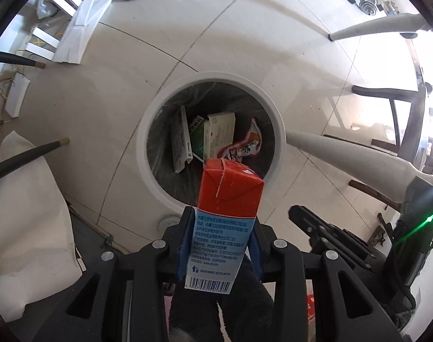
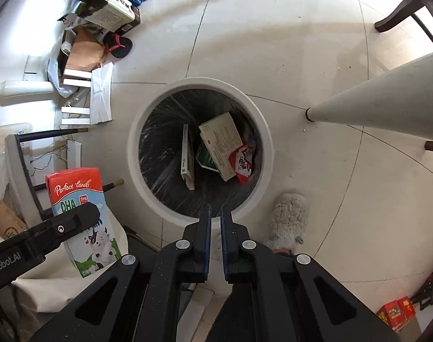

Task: Collect trash
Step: 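Open both tools over the bin to drop carton and wrapper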

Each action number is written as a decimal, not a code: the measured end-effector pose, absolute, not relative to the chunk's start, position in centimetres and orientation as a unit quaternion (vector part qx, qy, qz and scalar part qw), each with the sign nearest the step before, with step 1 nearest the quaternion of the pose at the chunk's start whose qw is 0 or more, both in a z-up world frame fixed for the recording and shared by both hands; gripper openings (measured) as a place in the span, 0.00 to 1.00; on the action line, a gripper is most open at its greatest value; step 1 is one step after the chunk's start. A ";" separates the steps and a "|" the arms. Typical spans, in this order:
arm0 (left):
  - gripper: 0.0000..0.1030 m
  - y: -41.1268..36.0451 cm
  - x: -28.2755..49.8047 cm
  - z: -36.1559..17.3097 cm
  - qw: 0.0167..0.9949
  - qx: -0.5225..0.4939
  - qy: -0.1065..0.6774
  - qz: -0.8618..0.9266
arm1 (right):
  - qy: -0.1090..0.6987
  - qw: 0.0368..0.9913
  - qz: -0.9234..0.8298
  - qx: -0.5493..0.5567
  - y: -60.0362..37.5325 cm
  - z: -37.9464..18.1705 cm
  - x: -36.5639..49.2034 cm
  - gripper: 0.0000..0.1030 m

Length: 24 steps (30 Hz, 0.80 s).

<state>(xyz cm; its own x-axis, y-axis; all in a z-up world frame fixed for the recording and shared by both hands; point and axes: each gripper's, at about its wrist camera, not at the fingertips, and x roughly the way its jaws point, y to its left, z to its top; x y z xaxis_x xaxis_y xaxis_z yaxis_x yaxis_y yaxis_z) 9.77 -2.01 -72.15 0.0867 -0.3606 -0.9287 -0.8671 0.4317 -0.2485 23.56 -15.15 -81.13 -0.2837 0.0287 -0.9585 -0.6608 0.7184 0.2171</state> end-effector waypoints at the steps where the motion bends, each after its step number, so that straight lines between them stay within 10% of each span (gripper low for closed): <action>1: 0.31 -2.0 9.7 -72.2 0.555 -0.479 0.640 0.230 | 0.742 0.554 0.308 -0.217 -14.9 -81.7 23.4 0.07; 5: 0.61 -1.8 9.3 -71.7 0.558 -0.470 0.639 0.243 | 0.746 0.548 0.300 -0.231 -14.2 -82.5 23.1 0.08; 12: 0.96 -1.2 8.6 -71.0 0.567 -0.456 0.632 0.266 | 0.724 0.564 0.288 -0.273 -14.7 -81.6 22.7 0.72; 15: 0.96 -1.3 8.1 -70.5 0.569 -0.427 0.642 0.284 | 0.709 0.573 0.287 -0.294 -14.8 -80.9 22.5 0.95; 24: 0.96 -2.4 5.8 -67.0 0.586 -0.366 0.643 0.331 | 0.680 0.591 0.300 -0.315 -14.9 -77.4 21.1 0.98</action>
